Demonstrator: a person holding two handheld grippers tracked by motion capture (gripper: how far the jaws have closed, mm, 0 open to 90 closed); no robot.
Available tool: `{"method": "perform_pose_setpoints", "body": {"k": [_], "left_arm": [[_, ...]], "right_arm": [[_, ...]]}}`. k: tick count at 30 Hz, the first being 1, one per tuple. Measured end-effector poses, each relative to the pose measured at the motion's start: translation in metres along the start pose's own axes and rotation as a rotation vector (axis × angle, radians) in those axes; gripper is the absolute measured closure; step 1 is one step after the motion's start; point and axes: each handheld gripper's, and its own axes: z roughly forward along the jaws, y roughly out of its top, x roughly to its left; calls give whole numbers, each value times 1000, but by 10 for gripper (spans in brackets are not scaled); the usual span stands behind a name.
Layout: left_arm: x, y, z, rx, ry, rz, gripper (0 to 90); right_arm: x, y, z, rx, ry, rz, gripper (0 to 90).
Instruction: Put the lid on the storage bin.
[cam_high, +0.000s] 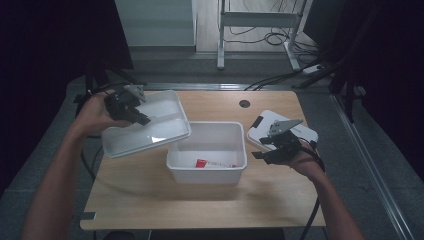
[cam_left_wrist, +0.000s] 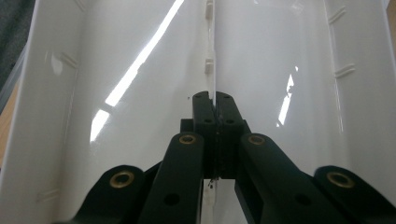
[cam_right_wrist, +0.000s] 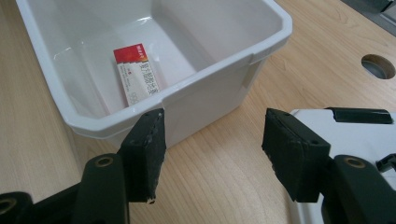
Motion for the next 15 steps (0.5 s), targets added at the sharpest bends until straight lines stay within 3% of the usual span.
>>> {"method": "perform_pose_setpoints", "body": {"k": [15], "left_arm": [[-6,28,3,-18,-9,44,898]], "right_arm": [[-4,-4,-1,9,-11,5,389]]}}
